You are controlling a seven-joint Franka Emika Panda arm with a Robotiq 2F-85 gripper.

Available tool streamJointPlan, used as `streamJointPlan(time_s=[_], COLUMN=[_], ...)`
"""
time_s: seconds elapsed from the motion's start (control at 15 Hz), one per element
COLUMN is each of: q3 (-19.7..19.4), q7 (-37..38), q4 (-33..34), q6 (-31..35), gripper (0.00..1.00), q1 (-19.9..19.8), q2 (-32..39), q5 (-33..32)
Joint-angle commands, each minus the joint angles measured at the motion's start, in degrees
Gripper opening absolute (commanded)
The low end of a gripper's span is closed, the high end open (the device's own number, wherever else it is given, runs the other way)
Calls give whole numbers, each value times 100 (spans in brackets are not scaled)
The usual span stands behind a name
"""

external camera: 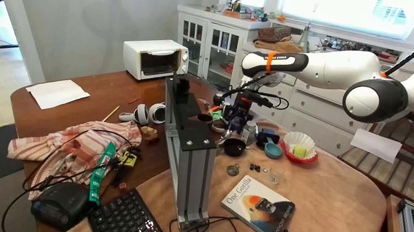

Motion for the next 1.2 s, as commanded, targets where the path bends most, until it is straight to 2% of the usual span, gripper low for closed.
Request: streamJointPlan(time_s=[0.0,0.2,0.33,0.4,0.47,0.53,0.67,1.13], q3=[-76,-31,54,62,14,14,14,34], q7=[-336,-887,-1359,-1464,-1201,-1307,-1395,-1873], q4=[195,215,213,198,4,5,5,165], q6=[89,-100,-283,-406,-135,-200,-230,-163], gripper=[83,83,91,100,91,92,100,100], q1=[115,135,103,94,94,93,92,191], q2=[152,137,122,105,11,11,11,130], q5=[-195,-327,-319,-311,-222,-222,-222,-270])
